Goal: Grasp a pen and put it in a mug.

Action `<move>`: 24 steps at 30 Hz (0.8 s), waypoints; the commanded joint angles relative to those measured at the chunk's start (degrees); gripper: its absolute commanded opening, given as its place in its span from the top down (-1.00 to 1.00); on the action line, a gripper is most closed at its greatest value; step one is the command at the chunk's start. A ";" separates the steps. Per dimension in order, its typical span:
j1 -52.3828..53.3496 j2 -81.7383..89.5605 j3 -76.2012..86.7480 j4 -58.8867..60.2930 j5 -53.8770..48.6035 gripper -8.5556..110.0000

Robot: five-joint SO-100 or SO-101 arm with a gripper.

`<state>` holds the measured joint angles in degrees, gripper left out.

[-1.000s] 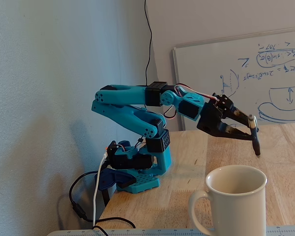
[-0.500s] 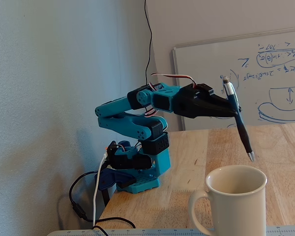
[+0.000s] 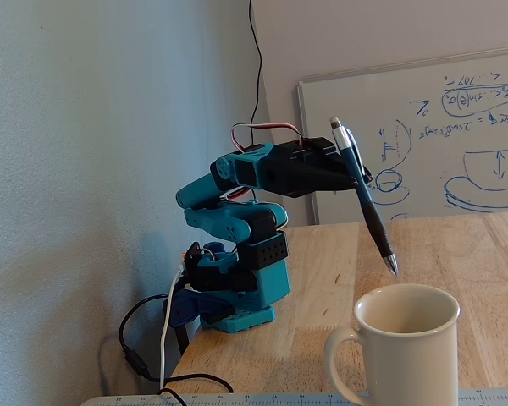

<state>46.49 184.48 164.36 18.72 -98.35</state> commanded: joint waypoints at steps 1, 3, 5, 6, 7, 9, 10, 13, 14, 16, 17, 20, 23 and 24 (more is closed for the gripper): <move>1.14 0.62 -0.97 -0.26 0.00 0.84; 1.49 0.53 0.26 -0.09 0.18 0.84; 1.58 -0.44 2.20 -0.09 0.18 0.84; 1.58 -1.14 3.08 -0.09 0.18 0.84; 1.58 -1.93 3.87 -0.09 0.18 0.84; 1.58 -3.69 4.83 -0.09 0.18 0.84; 1.67 -4.66 4.92 -0.09 0.18 0.84; 1.67 -7.38 5.10 -0.09 0.26 0.84; 1.67 -8.35 5.01 -0.09 0.26 0.84; 1.67 -9.67 4.92 -0.09 0.26 0.84; 1.67 -10.11 4.92 -0.09 0.35 0.84; 1.67 -10.72 4.92 -0.09 0.35 0.83; 1.76 -10.63 4.92 -0.09 2.29 0.75; 1.76 -10.63 4.92 -0.09 3.78 0.71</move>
<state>47.64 174.64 170.51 18.72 -97.73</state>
